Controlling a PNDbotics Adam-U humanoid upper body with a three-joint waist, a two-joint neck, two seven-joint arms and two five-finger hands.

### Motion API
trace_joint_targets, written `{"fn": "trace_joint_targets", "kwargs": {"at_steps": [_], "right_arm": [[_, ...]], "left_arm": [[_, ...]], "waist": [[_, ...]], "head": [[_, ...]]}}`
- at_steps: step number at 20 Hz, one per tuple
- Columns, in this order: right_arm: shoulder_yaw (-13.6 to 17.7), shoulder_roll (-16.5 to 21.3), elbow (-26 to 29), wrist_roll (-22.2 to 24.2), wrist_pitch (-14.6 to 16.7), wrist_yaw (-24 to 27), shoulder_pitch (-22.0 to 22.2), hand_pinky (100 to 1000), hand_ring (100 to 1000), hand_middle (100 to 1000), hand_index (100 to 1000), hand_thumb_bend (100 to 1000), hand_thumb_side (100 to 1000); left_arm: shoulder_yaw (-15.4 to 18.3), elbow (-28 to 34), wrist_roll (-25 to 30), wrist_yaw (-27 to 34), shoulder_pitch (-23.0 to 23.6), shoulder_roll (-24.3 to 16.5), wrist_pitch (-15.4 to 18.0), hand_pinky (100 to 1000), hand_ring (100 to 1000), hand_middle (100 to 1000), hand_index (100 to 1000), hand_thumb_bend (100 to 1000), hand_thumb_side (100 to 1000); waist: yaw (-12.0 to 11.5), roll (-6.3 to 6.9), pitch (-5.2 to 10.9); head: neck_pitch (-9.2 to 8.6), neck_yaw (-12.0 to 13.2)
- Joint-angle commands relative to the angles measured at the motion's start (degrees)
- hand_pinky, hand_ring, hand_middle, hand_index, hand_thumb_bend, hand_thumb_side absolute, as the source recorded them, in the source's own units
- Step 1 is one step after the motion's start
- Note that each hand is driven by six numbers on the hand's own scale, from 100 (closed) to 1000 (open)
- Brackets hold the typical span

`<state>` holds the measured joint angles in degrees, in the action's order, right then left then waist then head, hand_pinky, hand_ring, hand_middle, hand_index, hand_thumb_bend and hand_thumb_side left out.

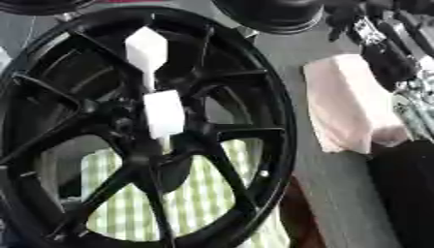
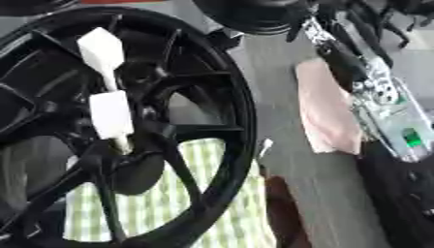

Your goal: Pull the pin out of the wheel hub.

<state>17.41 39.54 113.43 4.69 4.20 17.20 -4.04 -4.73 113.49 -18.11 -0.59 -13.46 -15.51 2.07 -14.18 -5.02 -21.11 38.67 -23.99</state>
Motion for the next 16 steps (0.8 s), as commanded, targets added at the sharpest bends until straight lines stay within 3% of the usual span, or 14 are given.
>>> {"fn": "trace_joint_targets", "kwargs": {"at_steps": [1, 16], "right_arm": [[0.4, 1.8, 1.2, 0.3, 0.2, 0.0, -0.4, 944, 940, 433, 636, 100, 672], [-0.8, 4.7, 1.2, 2.0, 2.8, -1.3, -0.8, 939, 937, 438, 642, 100, 666]], "left_arm": [[0.2, 1.1, 0.0, 0.0, -0.2, -0.2, 0.1, 900, 736, 618, 798, 179, 715], [0.3, 1.1, 0.0, 0.1, 0.0, -0.4, 0.0, 900, 736, 618, 798, 181, 714]], "waist": [[-0.1, 0.22, 1.51], [0.2, -0.23, 2.07]], "head": [[-0.67, -0.2], [-0.42, -0.3]]}}
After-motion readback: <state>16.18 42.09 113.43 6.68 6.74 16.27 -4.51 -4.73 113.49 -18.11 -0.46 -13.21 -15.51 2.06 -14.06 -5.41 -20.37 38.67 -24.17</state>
